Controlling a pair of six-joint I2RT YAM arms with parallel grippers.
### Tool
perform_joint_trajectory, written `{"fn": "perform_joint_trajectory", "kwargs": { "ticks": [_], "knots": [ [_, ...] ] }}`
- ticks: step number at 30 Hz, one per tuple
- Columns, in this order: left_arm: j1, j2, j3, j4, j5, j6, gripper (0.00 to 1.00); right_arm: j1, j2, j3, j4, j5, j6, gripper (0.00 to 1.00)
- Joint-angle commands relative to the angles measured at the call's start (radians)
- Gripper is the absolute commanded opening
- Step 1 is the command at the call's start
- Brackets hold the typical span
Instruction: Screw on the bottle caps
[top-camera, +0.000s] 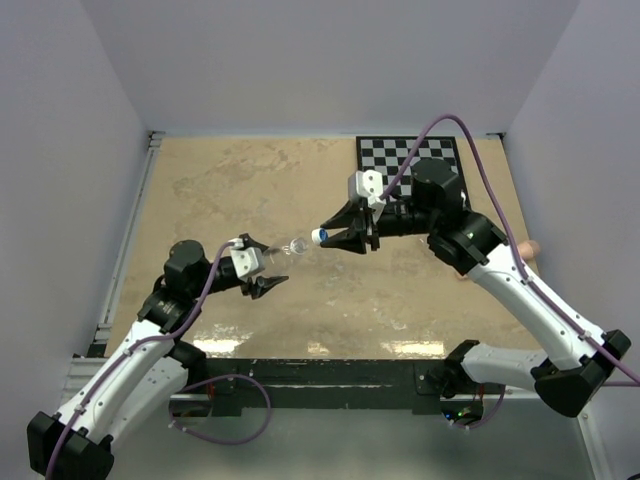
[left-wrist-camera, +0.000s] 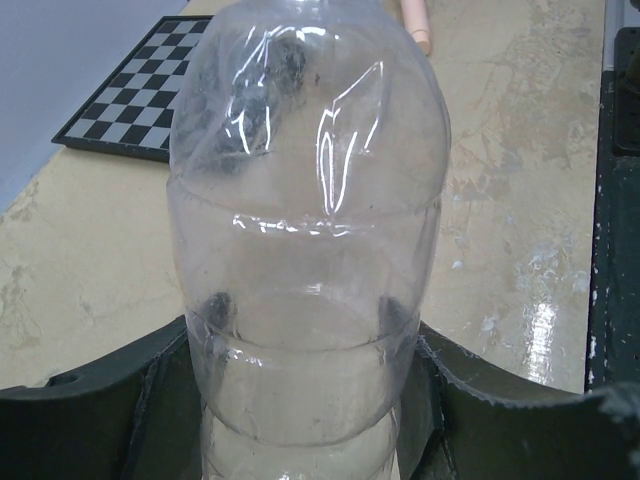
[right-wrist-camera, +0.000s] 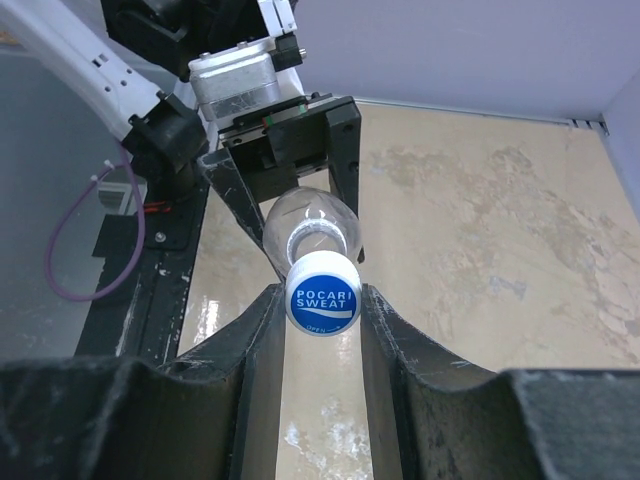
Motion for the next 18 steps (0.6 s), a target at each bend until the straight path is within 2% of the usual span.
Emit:
{"fn": "perform_joint_trajectory", "kwargs": {
  "ticks": [1,18],
  "knots": [
    [0.005,0.006,0.044,0.013,0.043,0.044,0.11,0.001,0.011,0.054,-0.035,-0.053,-0.041,0.00],
    [0.004,0.029,0.055,0.009,0.088,0.062,0.08,0.061,0.097,0.096,-0.114,-0.006,-0.111,0.00]
  ]
}}
